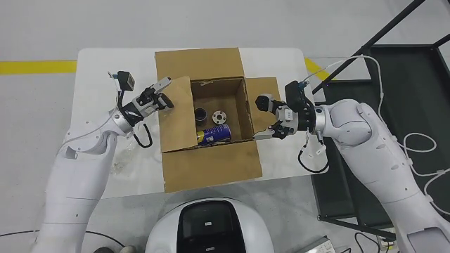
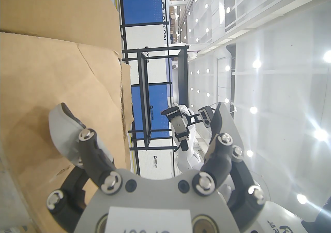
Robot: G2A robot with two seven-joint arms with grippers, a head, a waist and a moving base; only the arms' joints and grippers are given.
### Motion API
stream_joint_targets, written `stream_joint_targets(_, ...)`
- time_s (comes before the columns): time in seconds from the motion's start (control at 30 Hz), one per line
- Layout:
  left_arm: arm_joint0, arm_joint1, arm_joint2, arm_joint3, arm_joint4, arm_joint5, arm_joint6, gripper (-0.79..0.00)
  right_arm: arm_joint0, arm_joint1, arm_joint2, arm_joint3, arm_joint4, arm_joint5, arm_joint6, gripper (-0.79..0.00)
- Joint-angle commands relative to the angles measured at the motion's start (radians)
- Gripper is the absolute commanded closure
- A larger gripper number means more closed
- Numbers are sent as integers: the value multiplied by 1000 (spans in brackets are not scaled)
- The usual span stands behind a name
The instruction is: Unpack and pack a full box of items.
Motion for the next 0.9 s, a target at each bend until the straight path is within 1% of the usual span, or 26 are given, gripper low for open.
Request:
stream_joint_targets(0.0, 0, 0, 0, 0, 0, 0, 0, -785, 0, 0, 0, 0, 0, 0, 0, -785)
stream_joint_targets(0.13, 0, 0, 0, 0, 0, 0, 0, -785, -3, 0, -2, 3, 2, 7, -2, -785)
stream_joint_targets(0.2, 0, 0, 0, 0, 0, 0, 0, -785, -18, 2, -14, 19, 54, 49, 18, -785)
stream_joint_targets(0.3, 0, 0, 0, 0, 0, 0, 0, -785, -11, 16, -2, 69, 203, 117, 133, -785)
stream_joint_targets(0.37, 0, 0, 0, 0, 0, 0, 0, -785, -3, 27, 18, 112, 284, 164, 206, -785)
stream_joint_targets(0.4, 0, 0, 0, 0, 0, 0, 0, -785, 7, 34, 37, 148, 349, 189, 254, -785)
stream_joint_targets(0.5, 0, 0, 0, 0, 0, 0, 0, -785, 18, 44, 66, 236, 462, 245, 332, -785)
stream_joint_targets(0.6, 0, 0, 0, 0, 0, 0, 0, -785, 40, 49, 85, 343, 548, 292, 378, -785)
stream_joint_targets(0.7, 0, 0, 0, 0, 0, 0, 0, -785, 72, 46, 71, 434, 536, 320, 389, -785)
stream_joint_targets(0.87, 0, 0, 0, 0, 0, 0, 0, -785, 142, 19, -21, 569, 539, 374, 401, -785)
